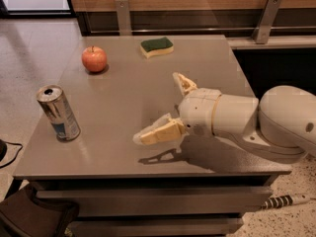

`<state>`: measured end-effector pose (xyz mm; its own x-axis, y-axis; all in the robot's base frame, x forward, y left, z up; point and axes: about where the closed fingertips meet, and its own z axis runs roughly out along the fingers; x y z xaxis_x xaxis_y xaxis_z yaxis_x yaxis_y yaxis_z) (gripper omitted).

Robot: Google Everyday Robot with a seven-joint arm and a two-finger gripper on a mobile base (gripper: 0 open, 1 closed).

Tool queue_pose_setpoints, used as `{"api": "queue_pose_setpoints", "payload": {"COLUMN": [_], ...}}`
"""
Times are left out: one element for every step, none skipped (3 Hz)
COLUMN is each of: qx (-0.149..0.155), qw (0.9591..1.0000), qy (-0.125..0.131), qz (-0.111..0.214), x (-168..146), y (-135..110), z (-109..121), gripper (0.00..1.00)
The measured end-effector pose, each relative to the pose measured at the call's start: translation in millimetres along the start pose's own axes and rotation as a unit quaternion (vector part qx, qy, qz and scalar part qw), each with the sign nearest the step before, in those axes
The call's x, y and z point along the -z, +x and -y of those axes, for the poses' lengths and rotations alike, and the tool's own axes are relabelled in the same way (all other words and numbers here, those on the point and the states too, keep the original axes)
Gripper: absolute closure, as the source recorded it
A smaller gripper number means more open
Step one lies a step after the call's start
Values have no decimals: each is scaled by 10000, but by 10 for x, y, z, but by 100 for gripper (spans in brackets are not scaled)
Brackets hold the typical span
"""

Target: Move redbull can near sponge

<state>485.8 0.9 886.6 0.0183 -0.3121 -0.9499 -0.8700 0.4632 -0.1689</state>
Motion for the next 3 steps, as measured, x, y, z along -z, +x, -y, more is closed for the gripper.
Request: {"api": "queue_pose_setpoints", "payload": {"qx": [-76,-147,-61], "qw": [9996,9982,9959], "qy": [-236,-527,-859], "qz": [158,249,293], "x": [-265,-540,-842], "y": [76,93,-52], "z": [-144,-298,-457], "gripper": [0,0,0]}}
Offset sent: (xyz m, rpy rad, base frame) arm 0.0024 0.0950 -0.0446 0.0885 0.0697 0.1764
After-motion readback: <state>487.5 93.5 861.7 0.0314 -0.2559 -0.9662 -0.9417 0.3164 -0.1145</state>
